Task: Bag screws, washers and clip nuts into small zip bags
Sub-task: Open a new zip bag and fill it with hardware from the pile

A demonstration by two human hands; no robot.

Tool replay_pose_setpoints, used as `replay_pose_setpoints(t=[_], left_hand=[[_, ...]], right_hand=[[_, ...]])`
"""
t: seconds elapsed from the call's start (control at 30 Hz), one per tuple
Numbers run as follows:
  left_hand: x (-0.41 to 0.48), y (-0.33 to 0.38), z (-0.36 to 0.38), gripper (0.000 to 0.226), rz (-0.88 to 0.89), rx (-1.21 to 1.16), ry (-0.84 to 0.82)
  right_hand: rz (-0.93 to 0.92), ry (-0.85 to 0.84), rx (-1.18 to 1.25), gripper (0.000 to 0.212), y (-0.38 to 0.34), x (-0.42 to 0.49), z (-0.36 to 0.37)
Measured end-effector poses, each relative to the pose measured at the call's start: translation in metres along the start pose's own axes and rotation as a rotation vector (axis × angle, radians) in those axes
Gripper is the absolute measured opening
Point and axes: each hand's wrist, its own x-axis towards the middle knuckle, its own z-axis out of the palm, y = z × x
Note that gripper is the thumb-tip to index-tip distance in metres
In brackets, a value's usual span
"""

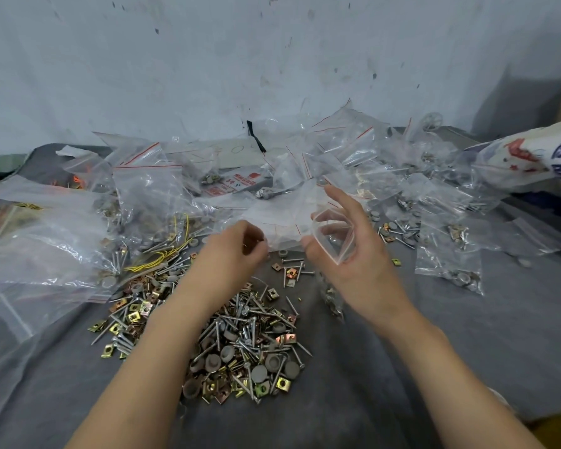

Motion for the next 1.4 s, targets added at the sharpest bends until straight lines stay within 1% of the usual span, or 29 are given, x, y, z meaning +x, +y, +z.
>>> replay_pose_setpoints(t=[0.1, 0.2, 0.3, 0.43, 0.57, 0.73, 1.03, 1.2, 1.33, 1.4], left_hand=[[0.001, 0.001, -0.016, 0.006, -0.04, -0.231, 0.132], [-0.001, 0.007, -0.026, 0.01, -0.031, -0.372, 0.206], [-0.004, 0.016, -0.032, 0.014, 0.013, -0.459, 0.227], [-0.009, 0.024, -0.04, 0.023, 0.08, -0.509, 0.191], [-0.014, 0.026, -0.043, 0.025, 0.132, -0.518, 0.125], [-0.016, 0.028, -0.044, 0.026, 0.152, -0.528, 0.057], [-0.019, 0.033, -0.043, 0.027, 0.183, -0.542, 0.021], [-0.021, 0.048, -0.042, 0.026, 0.236, -0.476, 0.044], [-0.026, 0.061, -0.039, 0.025, 0.33, -0.361, 0.025], [-0.028, 0.066, -0.037, 0.027, 0.349, -0.341, 0.011]], right_hand=[[-0.005, -0.007, 0.001, 0.071, -0.001, 0.0, 0.001], [-0.007, -0.015, 0.001, 0.07, -0.001, -0.001, 0.003], [-0.005, -0.027, -0.003, 0.071, -0.001, -0.001, 0.005], [0.004, -0.043, -0.025, 0.07, -0.003, -0.002, 0.006], [0.01, -0.045, -0.056, 0.066, -0.005, -0.004, 0.007], [0.024, -0.048, -0.066, 0.067, -0.007, -0.004, 0.006], [0.001, -0.052, -0.084, 0.066, -0.006, -0.004, 0.009], [0.002, -0.066, -0.064, 0.068, -0.005, -0.003, 0.01], [0.011, -0.067, -0.059, 0.07, -0.006, -0.003, 0.01], [0.006, -0.074, -0.047, 0.071, -0.007, -0.004, 0.01]])
